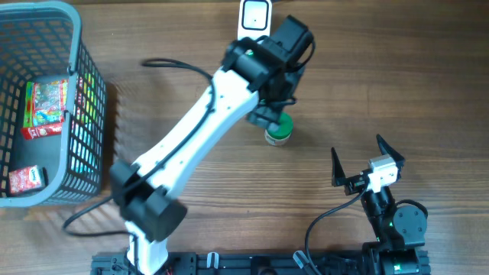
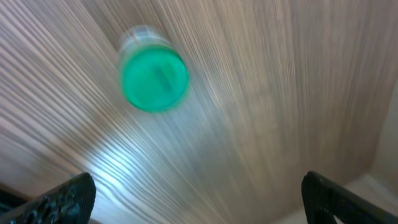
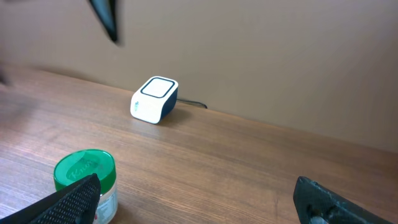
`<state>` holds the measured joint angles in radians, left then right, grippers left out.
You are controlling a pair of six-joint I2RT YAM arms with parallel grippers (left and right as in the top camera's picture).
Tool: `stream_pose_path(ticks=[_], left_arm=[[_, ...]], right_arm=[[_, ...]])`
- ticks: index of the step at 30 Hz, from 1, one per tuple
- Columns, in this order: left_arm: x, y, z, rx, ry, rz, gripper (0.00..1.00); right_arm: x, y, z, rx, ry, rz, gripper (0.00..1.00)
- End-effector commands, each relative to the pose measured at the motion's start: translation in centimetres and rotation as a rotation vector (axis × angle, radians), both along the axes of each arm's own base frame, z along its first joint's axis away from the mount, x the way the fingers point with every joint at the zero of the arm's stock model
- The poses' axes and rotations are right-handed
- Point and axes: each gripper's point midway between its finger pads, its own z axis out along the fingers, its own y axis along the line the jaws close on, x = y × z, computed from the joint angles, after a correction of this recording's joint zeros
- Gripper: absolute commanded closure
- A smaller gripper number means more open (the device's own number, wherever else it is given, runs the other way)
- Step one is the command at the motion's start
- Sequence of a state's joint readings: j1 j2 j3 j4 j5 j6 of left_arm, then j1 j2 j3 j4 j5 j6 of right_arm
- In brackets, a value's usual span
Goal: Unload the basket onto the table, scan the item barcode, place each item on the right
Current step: 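Carry the jar with the left gripper and set it on the table center, then reach the left gripper into the basket and grasp the mint-green wipes pack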
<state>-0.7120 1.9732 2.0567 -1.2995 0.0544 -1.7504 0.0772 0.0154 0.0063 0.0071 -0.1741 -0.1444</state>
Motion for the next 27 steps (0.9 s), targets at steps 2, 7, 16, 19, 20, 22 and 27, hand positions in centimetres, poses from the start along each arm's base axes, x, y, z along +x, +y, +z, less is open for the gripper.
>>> stream_pose_path(ticks=[2,7,16,19,20,22,27], left_arm=[[-0.8,11.4,8.1,0.423,-0.308,-0.071,0.00],[-1.8,21.8,16.4,0.748,-0.536,0.039,0.00],[-7.4,40.9,21.2,0.816,-0.465,0.620,0.00],[-8.5,44.6,19.6,0.806,-0.341,0.622,0.00],[-8.7,45.7,18.8,0.784,-0.301,0.621,0.00],[-8.8,47.7,17.1,0.722,-0.230,0.626,0.00],[-6.8,50.1,12.4,0.478,-0.153,0.506,0.00]], right_arm=[[0.0,-0.2,0.1,-0.010,-0.010,-0.013,0.00],[0.0,-0.2,0.1,-0.010,-0.010,-0.013,0.00],[0.0,-0.2,0.1,-0.010,-0.010,-0.013,0.00],[0.0,-0.2,0.1,-0.010,-0.010,-0.013,0.00],[0.0,-0.2,0.1,-0.010,-0.010,-0.013,0.00],[0.0,-0.2,0.1,-0.010,-0.010,-0.013,0.00],[0.0,-0.2,0.1,-0.010,-0.010,-0.013,0.00]])
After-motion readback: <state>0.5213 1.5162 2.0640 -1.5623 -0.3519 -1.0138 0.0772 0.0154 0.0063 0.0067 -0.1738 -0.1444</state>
